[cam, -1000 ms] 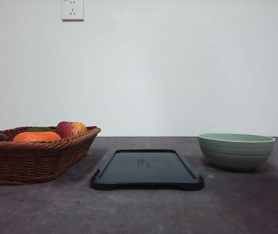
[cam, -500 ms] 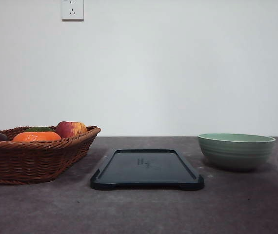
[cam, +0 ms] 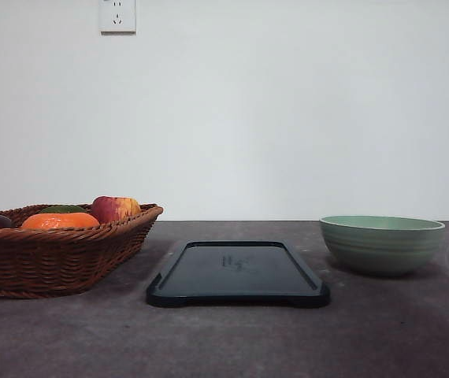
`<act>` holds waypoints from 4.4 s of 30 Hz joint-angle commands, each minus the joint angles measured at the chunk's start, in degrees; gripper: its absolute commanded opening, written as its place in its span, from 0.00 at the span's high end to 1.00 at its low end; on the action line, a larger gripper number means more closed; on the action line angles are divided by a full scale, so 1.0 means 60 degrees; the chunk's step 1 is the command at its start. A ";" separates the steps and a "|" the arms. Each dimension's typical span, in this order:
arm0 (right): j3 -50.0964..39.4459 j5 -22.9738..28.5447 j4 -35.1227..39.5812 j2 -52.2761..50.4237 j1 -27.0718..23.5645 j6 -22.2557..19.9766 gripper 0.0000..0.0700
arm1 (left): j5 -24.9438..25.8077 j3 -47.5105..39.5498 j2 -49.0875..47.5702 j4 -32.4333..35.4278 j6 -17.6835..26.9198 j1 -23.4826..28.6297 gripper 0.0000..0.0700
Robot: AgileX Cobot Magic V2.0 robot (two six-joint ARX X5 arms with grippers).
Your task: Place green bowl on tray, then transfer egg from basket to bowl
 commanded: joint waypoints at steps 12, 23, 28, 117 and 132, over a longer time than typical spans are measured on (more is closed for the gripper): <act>0.2590 -0.0953 -0.2071 0.4107 0.0015 -0.0737 0.99 | 0.0462 0.3461 0.4309 -0.3010 0.1971 -0.0633 1.00; 0.3774 -0.1321 -0.3692 0.6017 0.0165 -0.2029 0.99 | 0.0857 0.4770 0.6096 -0.4879 0.2870 -0.0820 1.00; 0.3792 -0.1360 -0.3690 0.6020 0.0248 -0.2034 0.99 | 0.0859 0.4770 0.6085 -0.4875 0.2870 -0.0869 1.00; 1.1579 -0.1927 -1.0915 1.3218 0.1072 -0.1794 0.99 | 0.0861 0.4770 0.6087 -0.4726 0.2863 -0.1120 0.50; 1.3429 -0.1721 -1.0537 1.4107 0.3442 -0.0894 0.99 | 0.0857 0.4770 0.6089 -0.4691 0.2863 -0.1118 0.50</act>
